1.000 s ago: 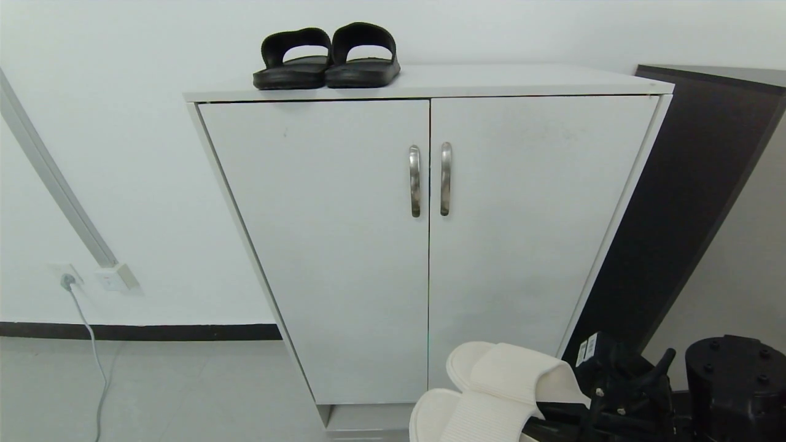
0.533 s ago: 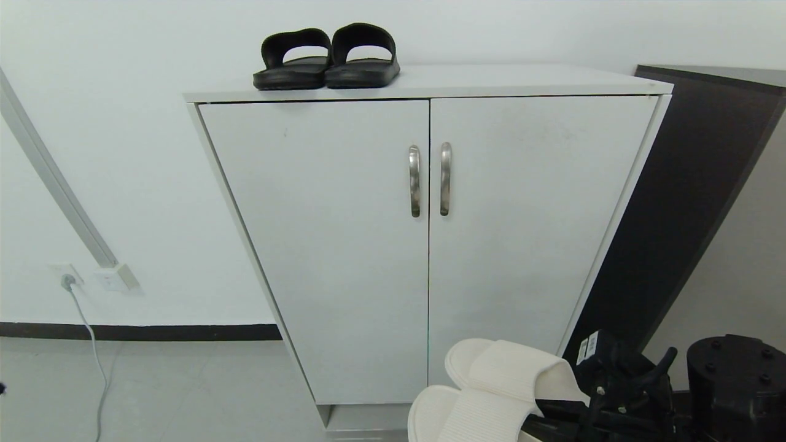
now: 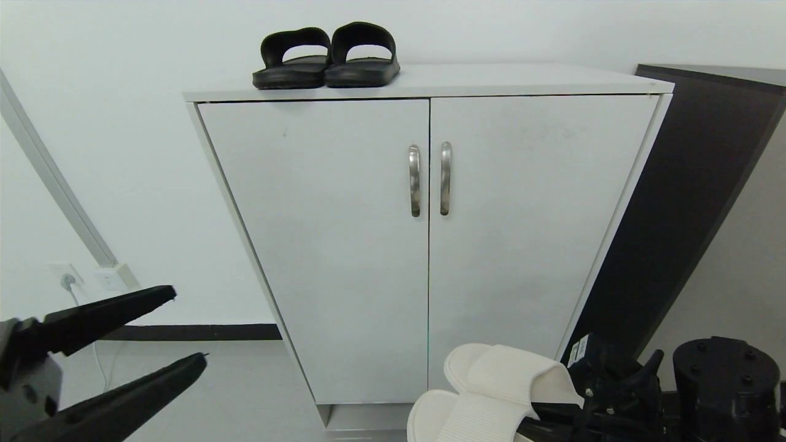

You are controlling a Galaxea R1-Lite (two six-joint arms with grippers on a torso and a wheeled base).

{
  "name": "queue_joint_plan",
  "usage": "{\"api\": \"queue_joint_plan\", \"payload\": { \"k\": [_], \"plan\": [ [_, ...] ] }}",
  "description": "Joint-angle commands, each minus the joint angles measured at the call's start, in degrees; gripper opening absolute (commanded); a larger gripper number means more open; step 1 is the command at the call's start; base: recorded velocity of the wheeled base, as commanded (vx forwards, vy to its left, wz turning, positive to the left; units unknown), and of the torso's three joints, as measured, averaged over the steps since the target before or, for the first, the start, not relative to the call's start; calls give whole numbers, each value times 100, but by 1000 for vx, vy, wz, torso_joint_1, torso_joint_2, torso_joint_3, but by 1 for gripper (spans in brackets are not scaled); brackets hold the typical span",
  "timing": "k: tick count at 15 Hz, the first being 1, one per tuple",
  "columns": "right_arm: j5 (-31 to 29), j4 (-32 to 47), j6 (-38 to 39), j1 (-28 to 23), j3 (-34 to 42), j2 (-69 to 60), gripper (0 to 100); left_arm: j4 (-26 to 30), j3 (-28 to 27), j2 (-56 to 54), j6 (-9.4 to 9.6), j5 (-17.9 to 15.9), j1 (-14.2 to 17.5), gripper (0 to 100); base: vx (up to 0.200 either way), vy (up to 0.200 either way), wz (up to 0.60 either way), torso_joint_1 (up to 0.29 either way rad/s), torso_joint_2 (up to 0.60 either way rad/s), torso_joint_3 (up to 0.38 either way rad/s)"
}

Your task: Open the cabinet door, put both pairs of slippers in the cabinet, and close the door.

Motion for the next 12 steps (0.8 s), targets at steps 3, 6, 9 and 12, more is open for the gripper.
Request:
{"api": "queue_joint_plan", "payload": {
  "k": [3,6,9,12],
  "plan": [
    [-16,-125,-2,1,44,35,0,-722,-678,1684,52,107,-739,100,0,0,0,0,0,0],
    [-16,-125,-2,1,44,88,0,-933,-1433,2510,25,1047,-1345,100,0,0,0,0,0,0],
    [-16,-134,-2,1,44,167,0,-1021,-2128,3047,8,1399,-2004,100,0,0,0,0,0,0],
    [-34,-134,-11,1,35,158,0,-783,-2778,3389,-19,1487,-2497,100,0,0,0,0,0,0]
  ]
}}
